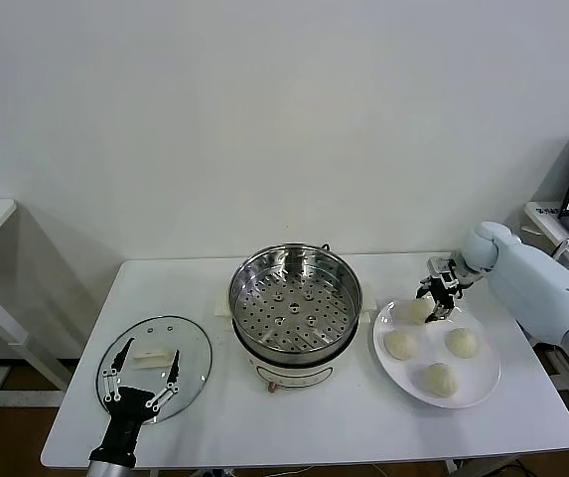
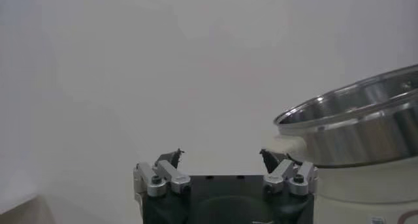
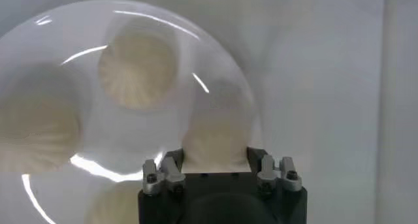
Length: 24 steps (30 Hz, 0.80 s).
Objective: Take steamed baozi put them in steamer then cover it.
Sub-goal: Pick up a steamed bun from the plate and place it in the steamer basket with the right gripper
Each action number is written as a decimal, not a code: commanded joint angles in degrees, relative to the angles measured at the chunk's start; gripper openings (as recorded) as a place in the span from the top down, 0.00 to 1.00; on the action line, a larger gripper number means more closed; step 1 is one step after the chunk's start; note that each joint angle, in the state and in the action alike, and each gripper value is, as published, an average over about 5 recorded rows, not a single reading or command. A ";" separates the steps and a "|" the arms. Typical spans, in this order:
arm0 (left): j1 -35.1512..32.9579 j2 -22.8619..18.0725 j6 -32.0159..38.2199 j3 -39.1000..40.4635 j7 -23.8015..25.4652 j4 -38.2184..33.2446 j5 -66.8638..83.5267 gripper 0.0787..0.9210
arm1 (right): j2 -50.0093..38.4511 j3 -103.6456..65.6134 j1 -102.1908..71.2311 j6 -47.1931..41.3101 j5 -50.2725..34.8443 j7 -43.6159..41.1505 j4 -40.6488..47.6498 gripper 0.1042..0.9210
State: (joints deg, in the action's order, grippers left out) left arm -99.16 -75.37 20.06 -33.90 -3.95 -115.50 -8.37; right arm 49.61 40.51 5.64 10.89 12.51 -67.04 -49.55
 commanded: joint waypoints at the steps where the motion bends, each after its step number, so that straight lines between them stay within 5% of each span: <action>1: 0.04 0.12 -0.01 0.11 -0.05 -0.38 0.04 0.12 | -0.54 4.78 12.90 15.77 0.60 -2.10 -9.35 0.32; 8: 0.97 0.18 -0.04 0.30 -0.18 -0.02 0.15 0.12 | 4.14 13.40 24.31 24.43 -4.95 -3.41 -15.91 0.31; 24: 1.67 1.01 0.74 0.93 -0.50 -0.01 0.61 0.12 | 16.82 17.93 22.33 30.01 4.51 -0.97 -19.59 0.32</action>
State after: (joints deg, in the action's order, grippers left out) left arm -97.69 -74.54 20.50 -33.14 -4.36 -115.82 -7.87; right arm 60.67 55.17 27.34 36.52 13.30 -68.69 -66.57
